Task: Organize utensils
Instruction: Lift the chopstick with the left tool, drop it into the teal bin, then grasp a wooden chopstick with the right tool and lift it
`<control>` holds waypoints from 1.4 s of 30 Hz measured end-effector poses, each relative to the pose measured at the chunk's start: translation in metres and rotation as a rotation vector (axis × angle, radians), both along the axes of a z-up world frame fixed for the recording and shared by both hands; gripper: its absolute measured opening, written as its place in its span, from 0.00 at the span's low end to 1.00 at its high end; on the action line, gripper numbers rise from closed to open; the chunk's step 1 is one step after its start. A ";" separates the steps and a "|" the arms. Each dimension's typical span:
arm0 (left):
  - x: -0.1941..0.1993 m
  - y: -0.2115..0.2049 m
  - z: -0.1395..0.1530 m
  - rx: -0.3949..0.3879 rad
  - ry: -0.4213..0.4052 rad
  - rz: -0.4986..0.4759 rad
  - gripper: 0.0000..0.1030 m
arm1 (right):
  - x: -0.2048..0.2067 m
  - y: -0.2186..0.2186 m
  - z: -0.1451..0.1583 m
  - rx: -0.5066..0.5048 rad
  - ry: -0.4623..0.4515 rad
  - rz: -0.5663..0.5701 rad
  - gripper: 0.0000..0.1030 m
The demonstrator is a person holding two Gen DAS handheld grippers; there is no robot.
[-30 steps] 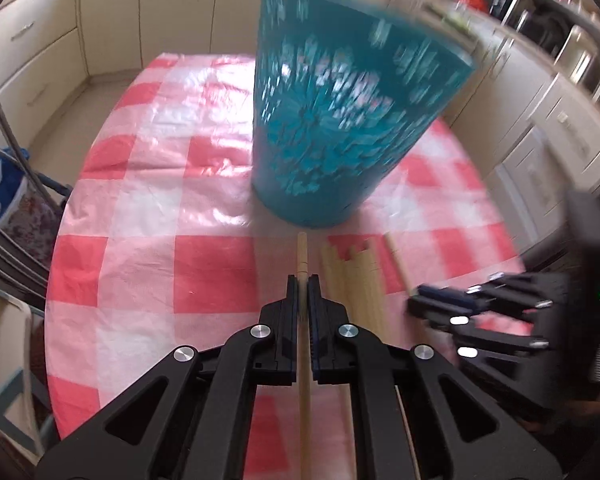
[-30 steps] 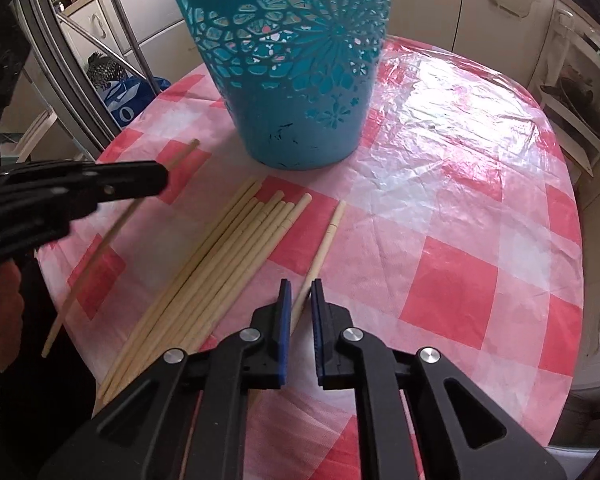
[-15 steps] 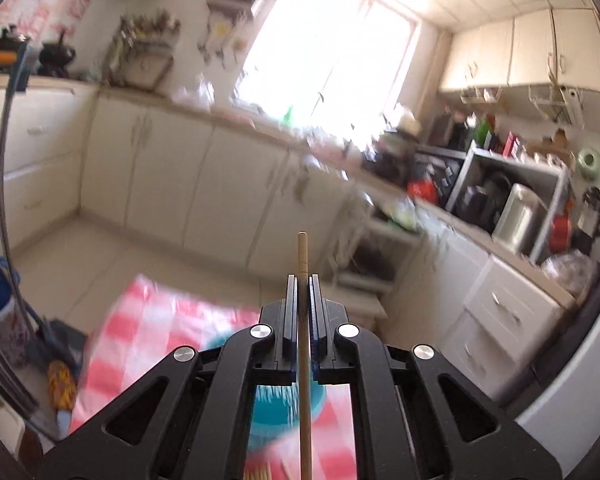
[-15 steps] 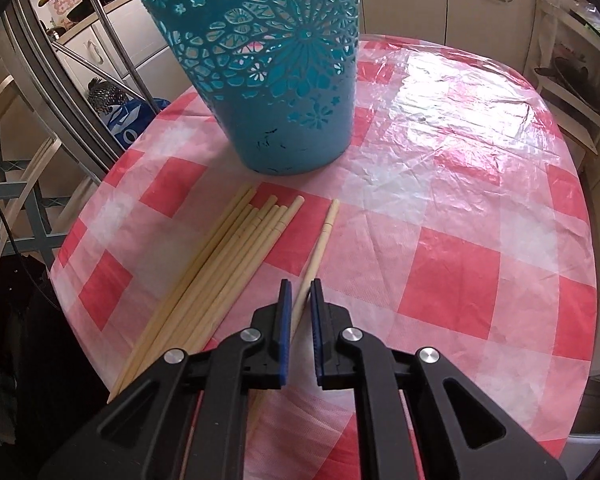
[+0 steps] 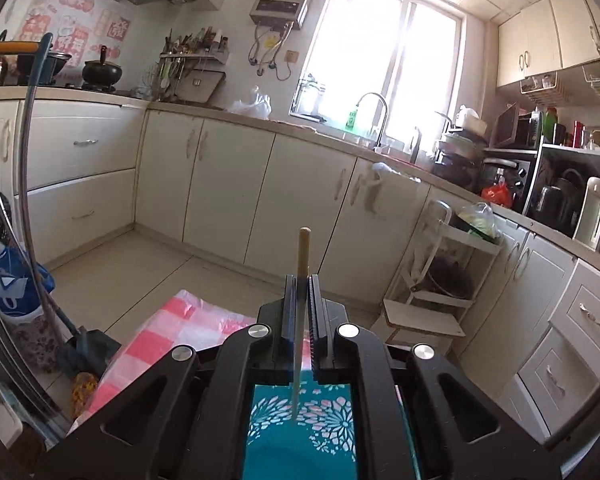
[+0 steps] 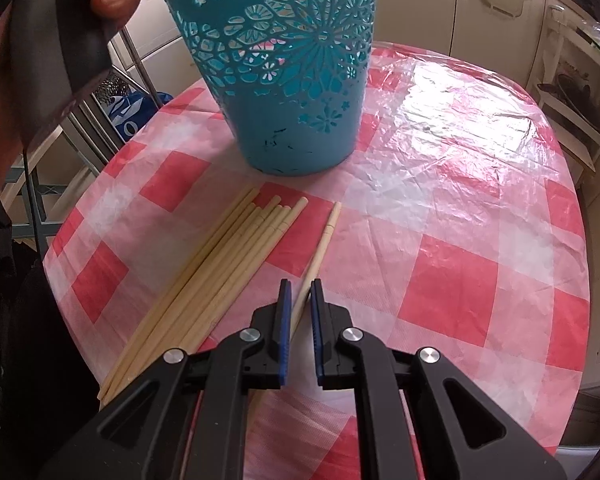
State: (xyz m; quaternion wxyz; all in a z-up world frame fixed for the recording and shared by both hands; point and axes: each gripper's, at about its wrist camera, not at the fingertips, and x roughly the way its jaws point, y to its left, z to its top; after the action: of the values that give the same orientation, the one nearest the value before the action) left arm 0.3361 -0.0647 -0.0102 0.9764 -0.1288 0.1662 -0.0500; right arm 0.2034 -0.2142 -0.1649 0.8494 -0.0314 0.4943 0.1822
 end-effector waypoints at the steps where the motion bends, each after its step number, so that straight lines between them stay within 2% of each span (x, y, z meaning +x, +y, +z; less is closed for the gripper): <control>1: -0.003 -0.001 -0.007 0.010 0.009 -0.006 0.05 | 0.000 0.001 0.000 -0.001 0.001 0.000 0.10; 4: -0.012 -0.007 -0.015 0.049 0.049 -0.040 0.06 | 0.000 0.001 0.000 0.001 0.004 -0.004 0.15; 5: -0.015 -0.007 -0.017 0.058 0.063 -0.050 0.07 | 0.000 -0.001 0.001 0.001 0.003 -0.007 0.22; 6: -0.019 -0.006 -0.018 0.066 0.077 -0.058 0.13 | 0.000 -0.001 0.001 -0.001 0.000 -0.014 0.30; 9: -0.036 0.007 -0.021 0.072 0.105 -0.043 0.46 | 0.000 -0.002 0.001 -0.003 -0.006 -0.019 0.32; 10: -0.045 0.014 -0.021 0.063 0.107 -0.036 0.51 | 0.000 -0.002 0.001 -0.005 -0.009 -0.019 0.32; 13: -0.066 0.032 -0.021 0.052 0.125 -0.026 0.57 | -0.001 -0.001 0.000 -0.016 -0.022 -0.012 0.32; 16: -0.089 0.052 -0.024 0.021 0.151 -0.006 0.65 | -0.002 0.001 0.000 -0.055 -0.044 -0.012 0.22; 19: -0.109 0.068 -0.031 -0.008 0.185 0.002 0.68 | -0.003 -0.002 -0.001 -0.071 -0.058 -0.018 0.11; 22: -0.126 0.077 -0.039 -0.030 0.221 0.000 0.69 | -0.001 -0.009 -0.001 -0.034 -0.049 -0.039 0.07; 25: -0.144 0.081 -0.048 -0.036 0.253 -0.011 0.69 | -0.003 -0.023 0.001 0.043 -0.017 -0.081 0.06; 29: -0.164 0.087 -0.056 -0.016 0.272 -0.021 0.73 | -0.018 -0.045 0.025 0.271 -0.007 -0.126 0.06; 32: -0.174 0.092 -0.063 -0.012 0.295 -0.024 0.74 | -0.034 -0.061 0.055 0.503 -0.046 -0.127 0.06; 34: -0.180 0.097 -0.070 -0.019 0.314 -0.024 0.74 | -0.038 -0.070 0.085 0.643 -0.094 -0.123 0.06; 36: -0.183 0.098 -0.075 -0.027 0.331 -0.026 0.74 | -0.034 -0.071 0.118 0.720 -0.167 -0.115 0.06; 39: -0.186 0.098 -0.077 -0.039 0.338 -0.038 0.74 | -0.014 -0.063 0.172 0.758 -0.320 -0.102 0.06; 42: -0.189 0.095 -0.072 -0.047 0.326 -0.049 0.75 | 0.017 -0.045 0.208 0.734 -0.466 -0.125 0.06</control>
State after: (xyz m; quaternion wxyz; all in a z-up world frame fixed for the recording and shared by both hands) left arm 0.1468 0.0299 -0.0824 0.9316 -0.1539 0.3243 -0.0563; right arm 0.2200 -0.2588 0.0432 0.9023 0.2624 0.1931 0.2823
